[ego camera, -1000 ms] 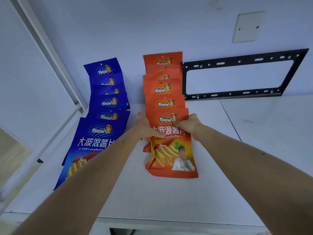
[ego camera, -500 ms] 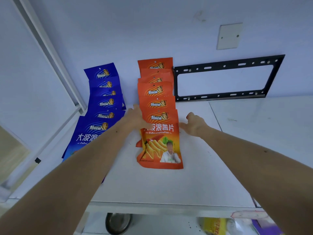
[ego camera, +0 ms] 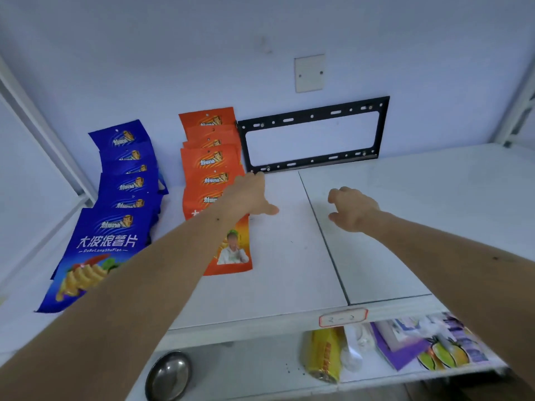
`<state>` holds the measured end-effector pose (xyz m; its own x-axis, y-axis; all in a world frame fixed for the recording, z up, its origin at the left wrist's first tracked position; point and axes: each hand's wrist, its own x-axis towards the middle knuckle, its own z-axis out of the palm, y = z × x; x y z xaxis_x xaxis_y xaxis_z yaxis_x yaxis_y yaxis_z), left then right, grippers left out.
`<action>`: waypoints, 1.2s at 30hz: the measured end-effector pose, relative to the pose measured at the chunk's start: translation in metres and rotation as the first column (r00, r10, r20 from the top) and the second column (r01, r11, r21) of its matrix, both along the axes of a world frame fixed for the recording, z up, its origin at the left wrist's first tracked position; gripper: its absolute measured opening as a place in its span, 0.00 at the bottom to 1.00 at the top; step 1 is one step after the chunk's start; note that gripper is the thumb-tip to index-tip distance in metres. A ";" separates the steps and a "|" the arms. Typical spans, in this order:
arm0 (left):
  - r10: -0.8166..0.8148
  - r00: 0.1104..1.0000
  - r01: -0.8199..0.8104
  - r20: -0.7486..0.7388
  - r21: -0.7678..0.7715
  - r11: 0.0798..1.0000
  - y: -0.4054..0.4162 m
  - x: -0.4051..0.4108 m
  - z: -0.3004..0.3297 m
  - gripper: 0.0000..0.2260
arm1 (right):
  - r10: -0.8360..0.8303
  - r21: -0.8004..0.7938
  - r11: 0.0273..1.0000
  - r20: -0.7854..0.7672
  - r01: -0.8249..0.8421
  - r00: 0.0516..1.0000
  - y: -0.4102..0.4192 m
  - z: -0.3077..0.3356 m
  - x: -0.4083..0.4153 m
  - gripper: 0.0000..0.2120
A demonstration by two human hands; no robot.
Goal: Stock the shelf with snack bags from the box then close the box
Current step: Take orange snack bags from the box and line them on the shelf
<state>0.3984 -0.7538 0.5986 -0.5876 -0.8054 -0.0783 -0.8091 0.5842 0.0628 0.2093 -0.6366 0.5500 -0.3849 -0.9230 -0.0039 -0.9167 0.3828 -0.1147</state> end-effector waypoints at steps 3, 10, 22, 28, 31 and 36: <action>-0.082 0.996 0.081 0.024 0.025 0.996 0.025 -0.027 -0.006 0.34 | -0.053 -0.011 0.999 -0.017 0.053 0.998 0.036 -0.002 -0.018 0.18; -0.264 0.963 0.261 0.060 0.052 0.964 0.092 -0.066 -0.017 0.28 | -0.233 -0.054 0.971 -0.016 0.232 0.972 0.129 -0.009 -0.039 0.17; -0.511 0.860 0.510 0.013 0.056 0.859 0.236 -0.123 -0.037 0.28 | -0.397 -0.079 0.916 -0.050 0.393 0.916 0.306 -0.026 -0.053 0.17; -0.585 0.809 0.587 -0.058 0.031 0.809 0.326 -0.159 -0.037 0.24 | -0.457 -0.078 0.889 -0.071 0.452 0.887 0.399 -0.030 -0.078 0.15; -0.598 0.798 0.602 -0.070 0.039 0.798 0.374 -0.177 -0.042 0.20 | -0.458 -0.074 0.889 -0.096 0.452 0.884 0.447 -0.033 -0.094 0.13; -0.605 0.795 0.606 -0.033 0.066 0.793 0.461 -0.210 -0.059 0.19 | -0.458 -0.024 0.889 -0.074 0.457 0.886 0.533 -0.042 -0.127 0.14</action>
<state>0.1883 -0.2926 0.5398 -0.9543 -0.2773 -0.1113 -0.2904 0.9483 0.1278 0.0819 -0.1034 0.5083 -0.7632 -0.6444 0.0469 -0.6461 0.7612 -0.0555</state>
